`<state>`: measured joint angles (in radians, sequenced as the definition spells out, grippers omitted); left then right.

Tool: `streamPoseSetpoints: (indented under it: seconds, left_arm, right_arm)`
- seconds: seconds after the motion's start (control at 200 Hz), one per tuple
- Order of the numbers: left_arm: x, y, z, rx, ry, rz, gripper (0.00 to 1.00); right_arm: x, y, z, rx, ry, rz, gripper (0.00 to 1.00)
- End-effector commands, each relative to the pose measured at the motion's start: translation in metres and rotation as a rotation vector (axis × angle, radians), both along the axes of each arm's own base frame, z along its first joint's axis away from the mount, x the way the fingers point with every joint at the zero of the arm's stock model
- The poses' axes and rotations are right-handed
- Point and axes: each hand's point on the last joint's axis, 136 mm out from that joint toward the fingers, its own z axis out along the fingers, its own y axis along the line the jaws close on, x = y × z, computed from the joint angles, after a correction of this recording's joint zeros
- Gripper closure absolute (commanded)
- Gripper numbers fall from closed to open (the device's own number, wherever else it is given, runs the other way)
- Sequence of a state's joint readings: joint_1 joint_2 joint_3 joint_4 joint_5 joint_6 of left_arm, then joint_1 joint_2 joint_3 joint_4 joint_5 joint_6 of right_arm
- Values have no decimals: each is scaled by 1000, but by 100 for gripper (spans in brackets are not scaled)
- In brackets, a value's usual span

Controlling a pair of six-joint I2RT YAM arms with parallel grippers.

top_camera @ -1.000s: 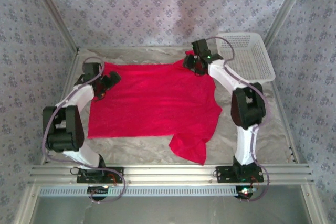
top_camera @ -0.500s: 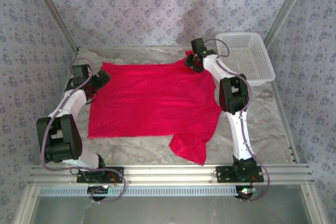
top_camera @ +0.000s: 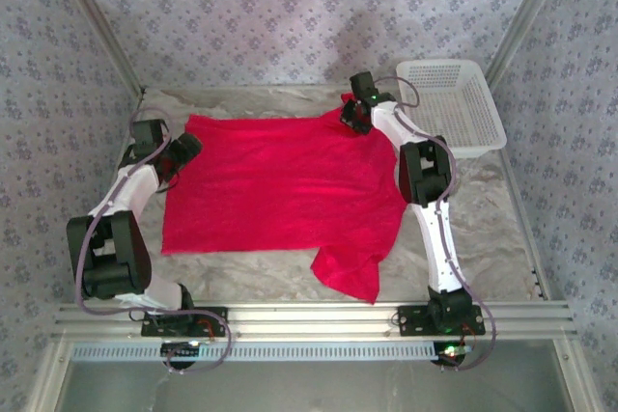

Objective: Fold the inside-out t-shirt

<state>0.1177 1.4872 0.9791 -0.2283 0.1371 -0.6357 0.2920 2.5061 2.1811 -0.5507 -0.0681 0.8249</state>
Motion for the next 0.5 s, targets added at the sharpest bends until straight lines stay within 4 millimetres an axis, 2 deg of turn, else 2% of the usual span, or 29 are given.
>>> streamPoseSetpoints:
  seconds: [0.0, 0.105, 0.185, 0.31, 0.385, 0.405, 0.495]
  left_arm:
    - [3, 3, 23, 29, -37, -7, 20]
    - [3, 1, 22, 29, -35, -10, 22]
    - [3, -2, 19, 16, -28, -15, 23]
    - [4, -16, 10, 3, -14, -40, 24]
    - [5, -29, 3, 1, 2, -64, 25]
    - [5, -32, 0, 1, 9, -71, 25]
    - [5, -43, -11, 10, 44, -101, 26]
  right_arm:
    - [7, 1, 8, 34, -10, -28, 97]
    - [12, 6, 23, 45, -43, -20, 99]
    - [24, 8, 43, 50, -106, -21, 100]
    - [57, 13, 69, 79, -283, -50, 100]
    - [79, 20, 77, 108, -381, -43, 100]
    - [84, 22, 74, 112, -391, -36, 100]
    - [98, 40, 70, 180, -421, 23, 82]
